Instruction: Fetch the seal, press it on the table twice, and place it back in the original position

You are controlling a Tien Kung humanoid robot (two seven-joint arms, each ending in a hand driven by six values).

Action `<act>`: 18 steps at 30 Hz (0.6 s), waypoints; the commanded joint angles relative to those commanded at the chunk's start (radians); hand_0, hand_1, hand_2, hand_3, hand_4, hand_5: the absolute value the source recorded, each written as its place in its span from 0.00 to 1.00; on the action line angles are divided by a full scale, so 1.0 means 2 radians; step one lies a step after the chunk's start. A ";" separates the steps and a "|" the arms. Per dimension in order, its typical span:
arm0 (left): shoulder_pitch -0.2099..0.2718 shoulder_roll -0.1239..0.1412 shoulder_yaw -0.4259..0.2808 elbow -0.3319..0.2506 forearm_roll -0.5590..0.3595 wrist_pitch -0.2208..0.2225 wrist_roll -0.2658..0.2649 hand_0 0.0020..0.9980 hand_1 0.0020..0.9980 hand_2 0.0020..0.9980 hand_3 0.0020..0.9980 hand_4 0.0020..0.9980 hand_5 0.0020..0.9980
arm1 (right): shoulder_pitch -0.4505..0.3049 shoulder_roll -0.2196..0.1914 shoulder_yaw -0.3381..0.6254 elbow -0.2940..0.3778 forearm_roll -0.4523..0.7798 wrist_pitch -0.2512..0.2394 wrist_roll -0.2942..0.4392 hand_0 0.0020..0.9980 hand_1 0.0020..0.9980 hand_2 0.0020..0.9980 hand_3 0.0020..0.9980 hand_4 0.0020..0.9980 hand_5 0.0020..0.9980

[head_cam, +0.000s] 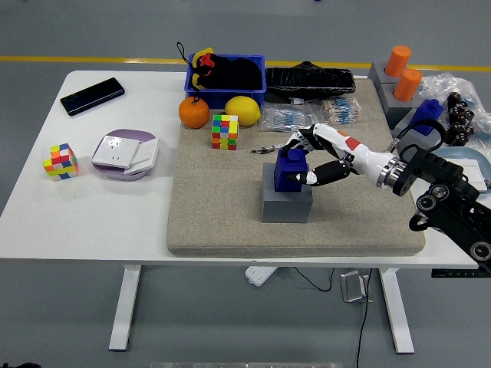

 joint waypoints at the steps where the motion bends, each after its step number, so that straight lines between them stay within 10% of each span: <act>1: 0.000 0.000 0.000 0.000 0.000 0.000 0.000 0.73 0.70 0.68 0.76 0.71 0.24 | 0.000 0.000 0.000 0.000 0.001 0.000 -0.001 0.56 0.43 0.44 0.50 0.73 0.00; 18: -0.001 0.000 0.004 0.000 -0.005 0.000 -0.002 0.73 0.70 0.68 0.75 0.71 0.25 | -0.001 0.003 -0.003 -0.004 0.001 0.000 -0.007 0.57 0.44 0.45 0.51 0.74 0.00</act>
